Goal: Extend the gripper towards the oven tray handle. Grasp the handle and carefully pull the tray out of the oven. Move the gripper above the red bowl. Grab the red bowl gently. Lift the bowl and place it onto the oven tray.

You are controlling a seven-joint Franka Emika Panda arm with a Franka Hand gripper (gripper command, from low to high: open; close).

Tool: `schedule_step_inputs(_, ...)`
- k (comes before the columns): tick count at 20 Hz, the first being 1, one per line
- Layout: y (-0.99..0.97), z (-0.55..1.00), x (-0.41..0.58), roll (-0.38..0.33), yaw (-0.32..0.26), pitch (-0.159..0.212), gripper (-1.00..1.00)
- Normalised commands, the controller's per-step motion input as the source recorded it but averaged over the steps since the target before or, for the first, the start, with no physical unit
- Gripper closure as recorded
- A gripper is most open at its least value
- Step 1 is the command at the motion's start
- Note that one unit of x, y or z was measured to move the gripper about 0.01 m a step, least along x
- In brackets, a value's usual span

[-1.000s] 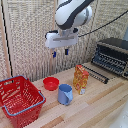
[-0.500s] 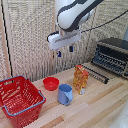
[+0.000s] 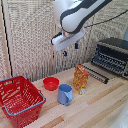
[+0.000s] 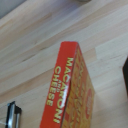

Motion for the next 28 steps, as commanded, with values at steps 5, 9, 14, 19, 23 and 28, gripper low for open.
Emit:
schedule_step_inputs(5,-0.35,0.00,-0.182,-0.328,0.117,0.000,-1.00)
schedule_step_inputs(9,-0.44,-0.04,-0.054,-0.260,0.145,-0.011,-1.00)
schedule_step_inputs(14,-0.52,-0.17,0.000,-0.213,0.162,-0.034,-1.00)
schedule_step_inputs(19,-0.53,-0.14,0.000,-0.215,0.155,-0.027,-1.00)
schedule_step_inputs(23,-0.54,-0.22,0.000,-0.230,0.137,0.001,-1.00)
schedule_step_inputs(28,-0.56,-0.15,0.000,-0.225,0.134,-0.010,-1.00)
